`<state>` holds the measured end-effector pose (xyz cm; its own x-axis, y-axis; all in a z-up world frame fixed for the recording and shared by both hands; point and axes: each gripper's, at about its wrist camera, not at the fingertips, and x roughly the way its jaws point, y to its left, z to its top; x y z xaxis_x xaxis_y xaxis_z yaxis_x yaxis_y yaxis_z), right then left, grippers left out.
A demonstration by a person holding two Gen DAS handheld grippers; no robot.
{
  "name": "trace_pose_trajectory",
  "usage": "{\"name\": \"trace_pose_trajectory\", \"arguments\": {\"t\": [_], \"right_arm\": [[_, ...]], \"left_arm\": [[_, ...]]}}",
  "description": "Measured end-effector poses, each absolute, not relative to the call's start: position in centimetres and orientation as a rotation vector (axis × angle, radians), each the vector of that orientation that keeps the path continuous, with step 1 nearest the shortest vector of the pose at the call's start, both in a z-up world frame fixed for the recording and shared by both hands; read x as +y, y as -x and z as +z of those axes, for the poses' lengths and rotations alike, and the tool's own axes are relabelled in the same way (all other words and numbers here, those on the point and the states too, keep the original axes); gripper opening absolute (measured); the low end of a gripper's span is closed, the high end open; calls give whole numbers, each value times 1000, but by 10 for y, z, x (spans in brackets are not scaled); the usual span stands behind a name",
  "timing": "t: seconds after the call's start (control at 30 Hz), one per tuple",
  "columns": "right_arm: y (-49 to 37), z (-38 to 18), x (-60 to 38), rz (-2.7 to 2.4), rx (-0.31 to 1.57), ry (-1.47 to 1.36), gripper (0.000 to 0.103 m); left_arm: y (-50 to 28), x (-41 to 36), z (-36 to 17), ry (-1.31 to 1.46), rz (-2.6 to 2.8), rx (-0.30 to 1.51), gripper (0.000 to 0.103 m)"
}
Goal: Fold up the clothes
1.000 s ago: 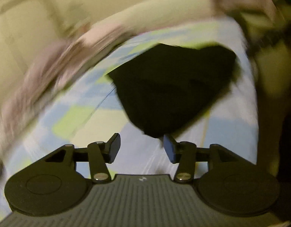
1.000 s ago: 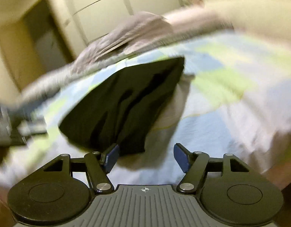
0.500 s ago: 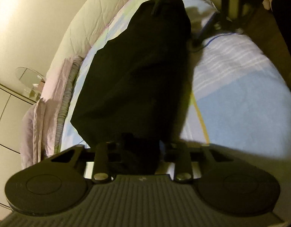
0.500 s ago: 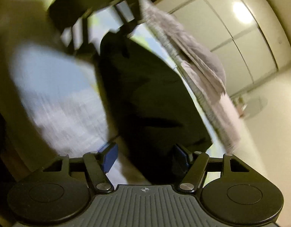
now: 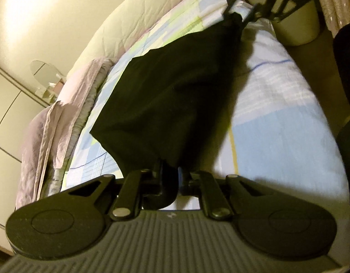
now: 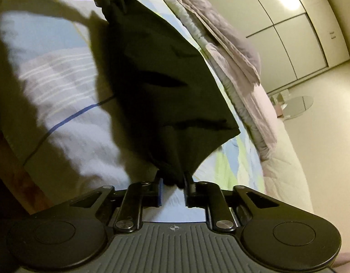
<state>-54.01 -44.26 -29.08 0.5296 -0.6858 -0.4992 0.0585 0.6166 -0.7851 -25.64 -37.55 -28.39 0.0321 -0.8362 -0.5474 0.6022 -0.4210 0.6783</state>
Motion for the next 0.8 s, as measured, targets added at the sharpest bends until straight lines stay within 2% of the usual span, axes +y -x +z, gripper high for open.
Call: {"name": "trace_pose_trajectory", "arguments": {"t": [0.03,0.07,0.1,0.23,0.33,0.43,0.53,0.7,0.8], "right_arm": [[544,-289,-438,-515,902,797,52],[548,-287,-433,-524,891,799,72],[550,-285,-428,-528,879,801,72],[545,-277,-404,-481,813,804,72],[527,-277,-391,-445,780,831,72],[492,-290,-386,-409,798,923,71],[470,-298,-393,-400,825,975,36],[474,-293,-415,-406,862,937,30],[476,-290,-428,-409,884,914,28]], "left_arm": [[256,-374,-287,-1158,-1632,-275,11],[255,-373,-290,-1143,-1624,-265,12],[256,-370,-290,-1134,-1611,-271,13],[263,-358,-289,-1133,-1589,-338,17],[267,-357,-293,-1182,-1600,-437,28],[264,-371,-298,-1211,-1608,-463,28],[254,-387,-297,-1207,-1628,-375,21],[257,-389,-289,-1169,-1674,-342,13],[258,-391,-282,-1138,-1682,-294,12]]}}
